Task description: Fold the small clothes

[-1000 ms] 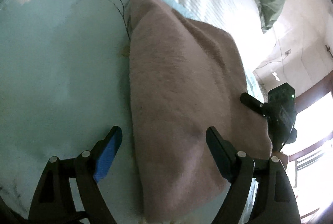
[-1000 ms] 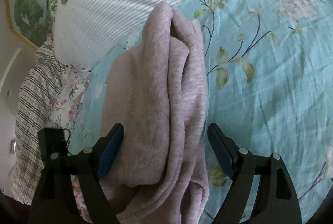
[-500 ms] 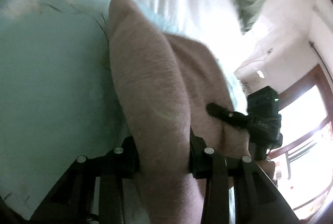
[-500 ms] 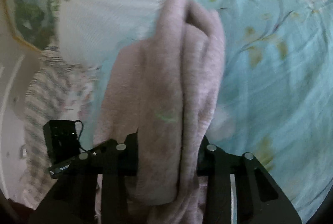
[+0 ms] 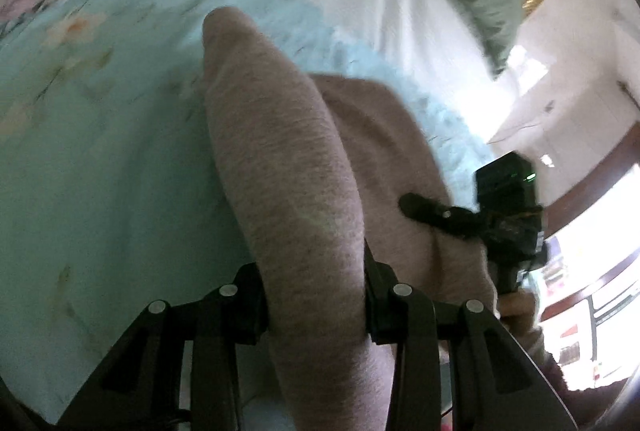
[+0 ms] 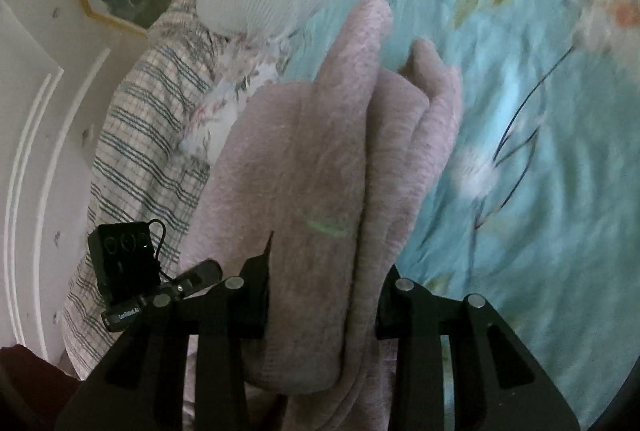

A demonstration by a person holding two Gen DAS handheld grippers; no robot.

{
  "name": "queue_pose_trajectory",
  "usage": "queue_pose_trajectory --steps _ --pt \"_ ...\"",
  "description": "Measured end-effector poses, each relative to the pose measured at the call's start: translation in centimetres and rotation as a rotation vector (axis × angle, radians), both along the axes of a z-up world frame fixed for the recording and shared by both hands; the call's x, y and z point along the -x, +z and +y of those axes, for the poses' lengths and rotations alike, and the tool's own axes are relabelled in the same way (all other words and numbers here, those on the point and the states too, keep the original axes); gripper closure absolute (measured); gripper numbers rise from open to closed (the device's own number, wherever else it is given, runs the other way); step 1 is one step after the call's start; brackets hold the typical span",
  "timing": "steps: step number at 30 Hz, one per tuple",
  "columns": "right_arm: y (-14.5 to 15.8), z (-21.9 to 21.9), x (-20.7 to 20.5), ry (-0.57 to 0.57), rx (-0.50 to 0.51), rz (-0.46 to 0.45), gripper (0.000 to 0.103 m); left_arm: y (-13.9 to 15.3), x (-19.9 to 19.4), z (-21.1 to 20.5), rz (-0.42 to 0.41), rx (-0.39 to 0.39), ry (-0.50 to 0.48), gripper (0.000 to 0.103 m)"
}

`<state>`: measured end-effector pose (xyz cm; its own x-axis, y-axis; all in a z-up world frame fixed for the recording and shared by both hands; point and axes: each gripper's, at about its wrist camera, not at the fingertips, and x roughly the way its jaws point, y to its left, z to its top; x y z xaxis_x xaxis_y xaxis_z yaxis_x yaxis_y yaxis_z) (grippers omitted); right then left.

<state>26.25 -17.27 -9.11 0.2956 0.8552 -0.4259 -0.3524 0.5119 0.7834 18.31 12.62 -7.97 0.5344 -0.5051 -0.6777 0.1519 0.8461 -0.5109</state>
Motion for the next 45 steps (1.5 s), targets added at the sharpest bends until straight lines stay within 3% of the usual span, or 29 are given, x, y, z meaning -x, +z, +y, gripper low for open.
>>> queue_pose_trajectory --steps 3,6,8,12,16,18,20,22,25,28,31,34,36,38,41,45 --pt "-0.9 1.3 0.1 0.001 0.110 0.000 0.064 -2.4 0.2 0.2 0.040 -0.054 0.019 0.055" --pt "-1.2 1.3 0.2 -0.009 0.149 0.000 0.059 -3.3 0.0 0.4 0.058 -0.044 0.039 0.040" --pt "-1.5 1.2 0.3 -0.025 0.162 0.017 0.048 -3.2 0.2 0.8 0.066 -0.034 0.043 0.040" --pt "-0.6 -1.0 0.9 -0.083 0.210 0.005 0.035 -0.7 0.7 1.2 -0.011 -0.105 0.091 0.039" --pt "2.9 -2.6 1.2 -0.174 0.266 -0.100 0.034 1.7 0.4 2.1 -0.096 -0.069 0.096 0.039" --pt "4.7 -2.2 0.4 -0.184 0.253 -0.152 0.036 2.1 -0.1 2.0 -0.107 -0.060 0.089 0.041" --pt "5.7 -0.9 -0.9 -0.169 0.260 -0.169 0.052 2.4 -1.1 1.4 -0.125 -0.047 0.070 0.042" --pt "5.6 0.5 -2.7 -0.172 0.311 -0.169 0.058 2.3 -2.2 0.6 -0.131 -0.036 0.048 0.045" --pt "4.5 2.0 -5.0 -0.144 0.331 -0.106 0.096 2.2 -3.8 -0.7 -0.102 -0.057 0.010 0.048" --pt "6.9 0.9 -3.5 -0.166 0.215 -0.192 0.096 2.6 -3.8 -1.3 -0.128 -0.062 -0.020 0.048" --pt "8.0 0.0 -2.1 -0.208 0.217 -0.245 0.096 1.6 -4.4 -2.1 -0.100 -0.120 -0.030 0.048" --pt "4.7 -0.2 -3.8 -0.219 0.273 -0.148 0.096 -0.5 -5.5 -2.4 -0.031 -0.166 -0.018 0.051" --pt "1.8 0.0 -5.0 -0.198 0.284 -0.069 0.096 -0.8 -5.6 -2.2 -0.037 -0.161 -0.014 0.052" --pt "0.8 -0.2 -5.2 -0.206 0.257 -0.043 0.095 -0.7 -5.6 -1.9 -0.029 -0.149 -0.013 0.054" --pt "2.1 -1.1 -4.3 -0.235 0.249 -0.043 0.091 -0.1 -5.0 -1.6 -0.027 -0.136 -0.007 0.054" --pt "6.3 -1.1 0.5 -0.221 0.247 -0.146 0.087 1.1 -2.4 -1.1 -0.046 -0.116 -0.006 0.054"
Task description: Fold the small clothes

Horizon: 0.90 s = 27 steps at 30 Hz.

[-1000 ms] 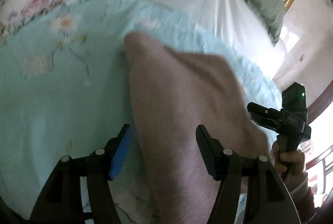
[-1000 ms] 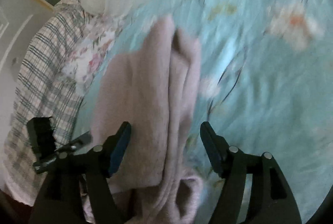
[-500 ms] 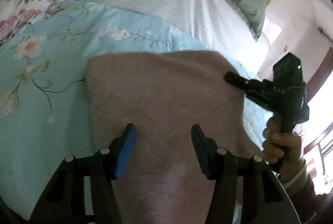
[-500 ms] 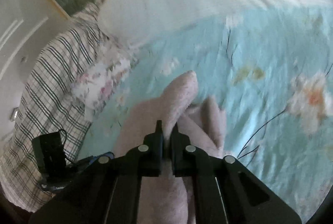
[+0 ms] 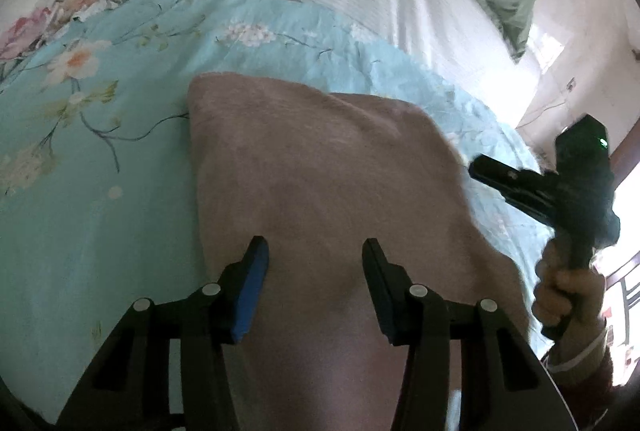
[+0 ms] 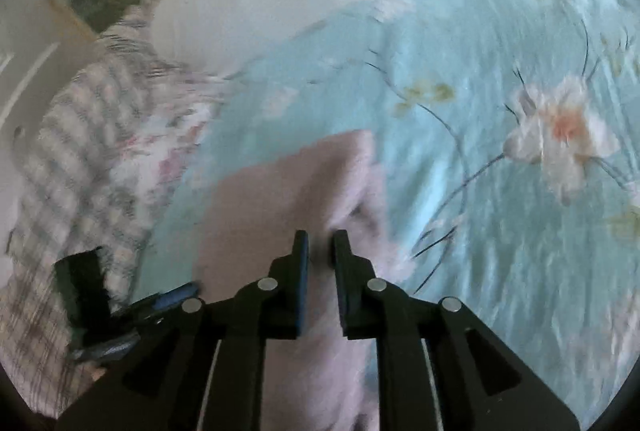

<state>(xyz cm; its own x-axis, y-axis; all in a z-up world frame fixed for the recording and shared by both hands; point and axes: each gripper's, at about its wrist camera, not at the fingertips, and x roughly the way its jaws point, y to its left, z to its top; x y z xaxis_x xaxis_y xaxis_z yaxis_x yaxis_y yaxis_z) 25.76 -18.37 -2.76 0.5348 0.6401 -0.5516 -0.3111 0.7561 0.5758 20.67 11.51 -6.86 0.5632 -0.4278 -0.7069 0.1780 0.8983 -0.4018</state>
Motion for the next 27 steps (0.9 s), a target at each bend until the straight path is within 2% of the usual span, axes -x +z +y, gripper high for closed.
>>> queue_pose_trajectory --steps 1,3,4,5,9,12,13,14,19,21,23,25,26,27 --pt "0.6 0.4 1.0 0.024 -0.002 -0.014 0.085 0.3 0.8 0.1 -0.007 0.007 -0.002 0.054" --pt "1.8 1.1 4.5 0.082 0.017 -0.053 0.066 0.9 3.0 0.3 -0.025 0.022 -0.016 0.054" --pt "2.0 1.2 6.0 0.085 0.037 -0.069 0.051 1.2 4.5 0.4 -0.038 0.032 -0.031 0.054" --pt "2.1 1.2 7.6 0.088 0.054 -0.082 0.048 1.4 5.4 0.4 -0.043 0.037 -0.042 0.054" --pt "1.0 0.8 12.0 0.096 0.067 -0.060 0.048 1.3 9.2 -0.4 -0.047 0.031 -0.103 0.053" --pt "-0.3 1.8 12.7 0.110 0.106 -0.032 0.051 0.7 10.7 -1.6 -0.044 -0.007 -0.145 0.053" --pt "-0.9 2.3 12.6 0.122 0.120 -0.016 0.078 0.5 10.9 -1.8 -0.041 -0.020 -0.149 0.053" --pt "-1.3 2.6 12.7 0.128 0.132 -0.009 0.097 0.3 11.1 -2.1 -0.040 -0.026 -0.154 0.053" --pt "-0.2 0.5 13.7 0.066 0.148 -0.080 0.097 -0.4 11.9 -2.4 -0.041 -0.015 -0.174 0.053" --pt "-1.4 -0.9 13.3 0.039 0.160 -0.047 0.097 -1.6 11.7 -2.9 -0.026 -0.025 -0.186 0.053" --pt "-3.7 -1.6 12.7 0.033 0.166 0.018 0.097 -3.3 11.6 -3.4 0.000 -0.068 -0.177 0.053" --pt "-6.0 -1.7 12.1 0.027 0.163 0.084 0.094 -3.2 12.0 -3.6 -0.016 -0.078 -0.176 0.052" --pt "-6.6 -1.8 12.1 0.014 0.158 0.101 0.084 -3.0 12.1 -3.6 -0.012 -0.084 -0.183 0.052" --pt "-6.6 -2.2 12.2 -0.012 0.146 0.111 0.080 -2.6 12.2 -3.5 -0.009 -0.089 -0.189 0.052"
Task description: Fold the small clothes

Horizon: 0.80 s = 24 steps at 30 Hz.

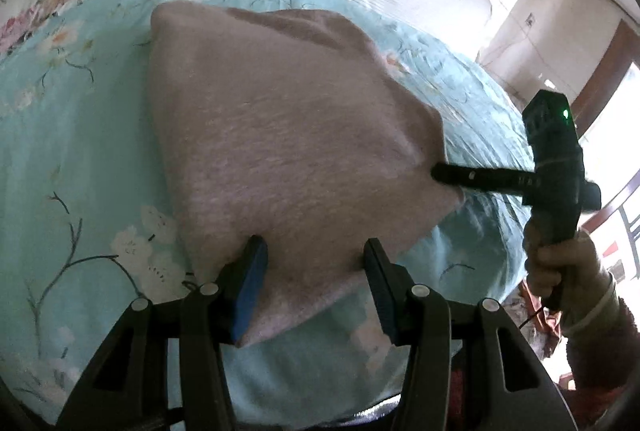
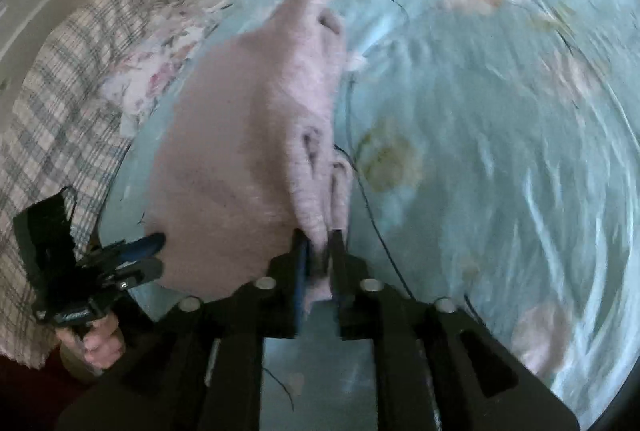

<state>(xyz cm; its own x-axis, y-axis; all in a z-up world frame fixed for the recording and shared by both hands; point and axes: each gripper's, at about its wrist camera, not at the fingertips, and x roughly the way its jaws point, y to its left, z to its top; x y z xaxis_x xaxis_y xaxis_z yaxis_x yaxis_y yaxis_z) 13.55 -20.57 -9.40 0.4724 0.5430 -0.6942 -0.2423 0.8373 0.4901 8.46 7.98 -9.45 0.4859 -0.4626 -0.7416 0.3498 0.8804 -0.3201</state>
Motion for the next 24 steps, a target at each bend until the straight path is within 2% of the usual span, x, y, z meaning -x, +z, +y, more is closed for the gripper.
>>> queue_pose_trajectory --steps 2,5,8,10,13,15,16,18,20,24 --pt "1.5 -1.2 0.4 -0.063 -0.019 -0.004 0.076 1.1 0.4 0.5 -0.017 -0.001 -0.006 0.052" --pt "5.4 -1.9 1.3 -0.108 -0.021 -0.125 0.076 3.1 0.6 1.2 -0.065 0.015 0.010 0.050" --pt "8.5 -0.2 0.9 -0.046 -0.116 -0.210 0.076 4.1 0.3 1.7 -0.084 0.067 0.015 0.049" --pt "8.3 2.1 -0.6 0.036 -0.151 -0.205 0.076 3.9 -0.1 1.9 -0.084 0.074 0.023 0.049" --pt "5.5 3.7 -3.7 0.011 -0.084 -0.144 0.076 2.6 -0.8 2.2 -0.049 0.071 0.033 0.049" --pt "2.9 3.2 -5.5 -0.033 -0.065 -0.090 0.090 1.3 -1.1 2.4 -0.006 0.075 0.039 0.049" --pt "1.9 2.8 -5.8 -0.053 -0.057 -0.074 0.103 0.4 -1.2 2.6 0.010 0.078 0.047 0.050" --pt "0.8 2.2 -6.2 -0.072 -0.093 -0.062 0.103 -0.1 -1.2 2.5 0.010 0.088 0.055 0.050" --pt "0.8 1.9 -6.0 -0.076 -0.108 -0.068 0.103 -0.1 -1.2 2.5 0.004 0.086 0.062 0.050" --pt "3.0 2.4 -4.1 -0.054 -0.054 -0.126 0.103 1.0 -0.4 2.4 -0.015 0.070 0.065 0.050"
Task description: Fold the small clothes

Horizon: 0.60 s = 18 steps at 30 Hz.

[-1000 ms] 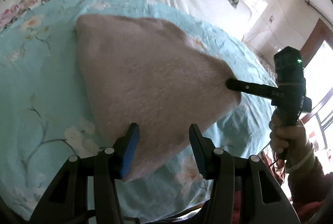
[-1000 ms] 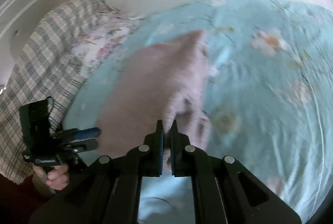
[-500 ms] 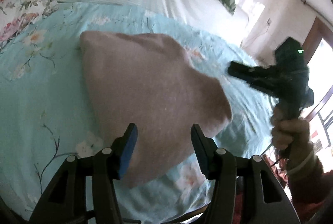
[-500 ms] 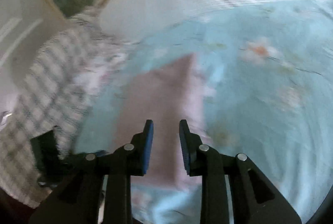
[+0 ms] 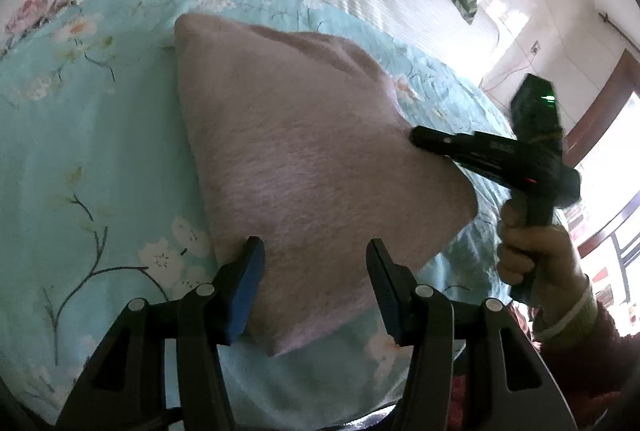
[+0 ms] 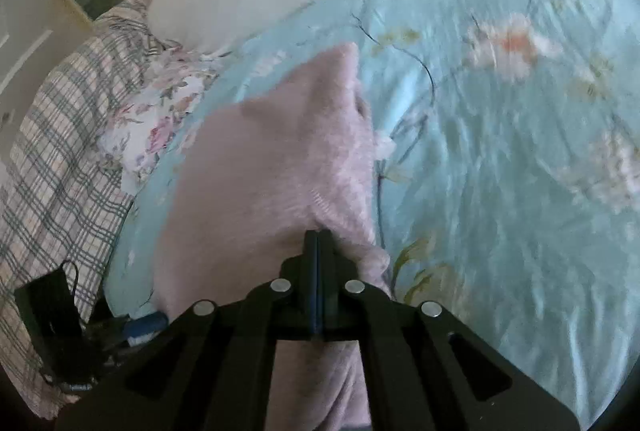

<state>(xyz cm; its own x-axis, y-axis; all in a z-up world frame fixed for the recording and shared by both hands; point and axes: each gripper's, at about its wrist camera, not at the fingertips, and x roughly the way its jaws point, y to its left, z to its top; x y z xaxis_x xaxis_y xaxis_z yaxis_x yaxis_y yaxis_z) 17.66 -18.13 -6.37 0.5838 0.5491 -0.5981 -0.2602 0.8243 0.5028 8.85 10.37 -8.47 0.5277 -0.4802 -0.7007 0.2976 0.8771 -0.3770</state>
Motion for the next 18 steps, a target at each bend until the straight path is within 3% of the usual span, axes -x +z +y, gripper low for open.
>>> queue_pose_trajectory --steps 5,9,12,18 --pt "2.0 0.5 4.9 0.065 0.063 -0.066 0.100 1.3 2.0 -0.4 -0.047 -0.023 -0.024 0.049" --pt "-1.2 -0.3 6.2 0.028 0.179 0.011 0.100 -0.4 2.2 -1.2 -0.019 -0.067 -0.027 0.048" --pt "-2.6 -1.2 6.0 0.003 0.116 0.031 0.100 -0.9 2.4 -1.5 -0.037 -0.090 -0.020 0.048" --pt "-2.7 -1.0 5.6 -0.005 0.133 0.020 0.100 -1.1 2.6 -1.8 -0.041 -0.093 -0.010 0.047"
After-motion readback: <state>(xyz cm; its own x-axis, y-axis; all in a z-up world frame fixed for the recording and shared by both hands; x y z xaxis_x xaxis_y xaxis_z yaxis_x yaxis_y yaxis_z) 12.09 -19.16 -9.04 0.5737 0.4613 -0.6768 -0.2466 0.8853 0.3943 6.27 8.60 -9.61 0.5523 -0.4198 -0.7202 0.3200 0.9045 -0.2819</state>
